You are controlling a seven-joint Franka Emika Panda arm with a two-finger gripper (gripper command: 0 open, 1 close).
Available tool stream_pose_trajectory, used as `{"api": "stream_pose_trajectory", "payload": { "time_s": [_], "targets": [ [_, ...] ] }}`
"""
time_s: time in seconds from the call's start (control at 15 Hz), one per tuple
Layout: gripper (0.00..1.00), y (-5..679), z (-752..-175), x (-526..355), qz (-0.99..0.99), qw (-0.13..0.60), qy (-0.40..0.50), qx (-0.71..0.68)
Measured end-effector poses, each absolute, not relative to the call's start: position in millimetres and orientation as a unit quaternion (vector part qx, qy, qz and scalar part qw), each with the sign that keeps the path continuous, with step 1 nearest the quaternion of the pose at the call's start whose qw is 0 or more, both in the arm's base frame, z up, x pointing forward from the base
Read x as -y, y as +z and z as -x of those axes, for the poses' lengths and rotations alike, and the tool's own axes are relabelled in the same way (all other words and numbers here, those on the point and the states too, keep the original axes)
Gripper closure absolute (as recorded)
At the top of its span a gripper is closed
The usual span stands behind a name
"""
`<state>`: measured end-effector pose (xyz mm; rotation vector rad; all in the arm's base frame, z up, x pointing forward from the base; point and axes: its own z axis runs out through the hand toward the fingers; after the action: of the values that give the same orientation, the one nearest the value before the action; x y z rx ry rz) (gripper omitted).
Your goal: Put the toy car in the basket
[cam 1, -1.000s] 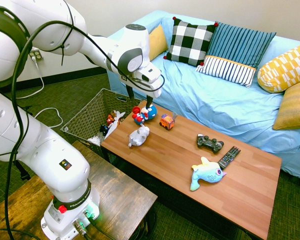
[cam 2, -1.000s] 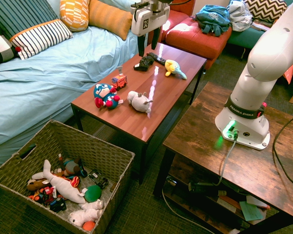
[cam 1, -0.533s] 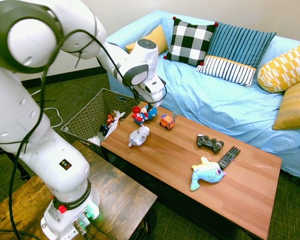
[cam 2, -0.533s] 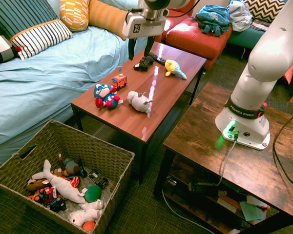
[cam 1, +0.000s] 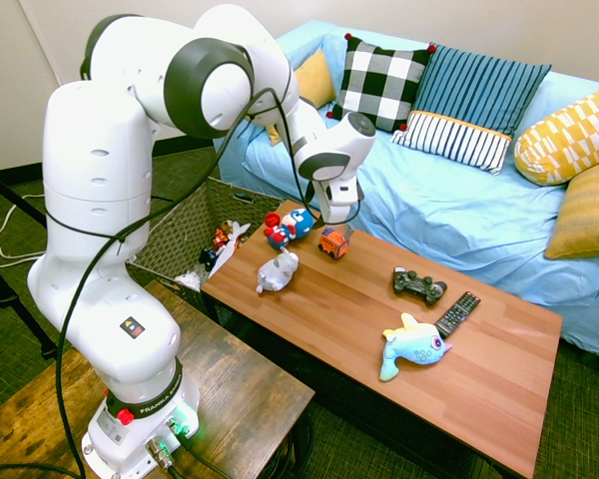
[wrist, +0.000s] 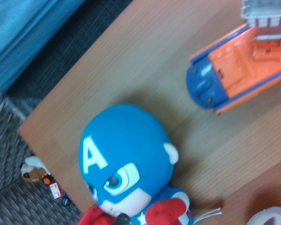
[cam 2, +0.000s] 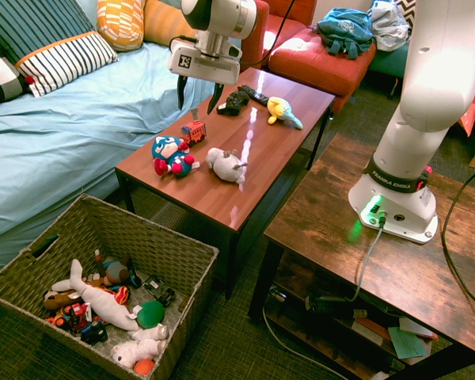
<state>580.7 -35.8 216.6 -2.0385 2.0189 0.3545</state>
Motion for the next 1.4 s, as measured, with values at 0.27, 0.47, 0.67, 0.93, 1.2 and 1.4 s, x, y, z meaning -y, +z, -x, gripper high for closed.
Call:
{"api": "stream_pose_trajectory", "payload": {
  "time_s": [0.27,0.47,0.67,0.93,1.2,1.4],
  "targets": [
    [0.00,171.7,-610.1,46.0,0.662,0.095,0.129,-0.732],
    [0.00,140.9,-626.7,55.6,0.647,0.082,0.125,-0.748],
    [0.00,123.9,-639.3,60.8,0.639,0.079,0.120,-0.756],
    [1.00,111.7,-647.1,51.8,0.640,0.063,0.115,-0.757],
    [1.00,107.9,-646.6,54.8,0.638,0.060,0.112,-0.760],
    [1.00,103.7,-645.7,54.5,0.639,0.056,0.111,-0.759]
  ]
}}
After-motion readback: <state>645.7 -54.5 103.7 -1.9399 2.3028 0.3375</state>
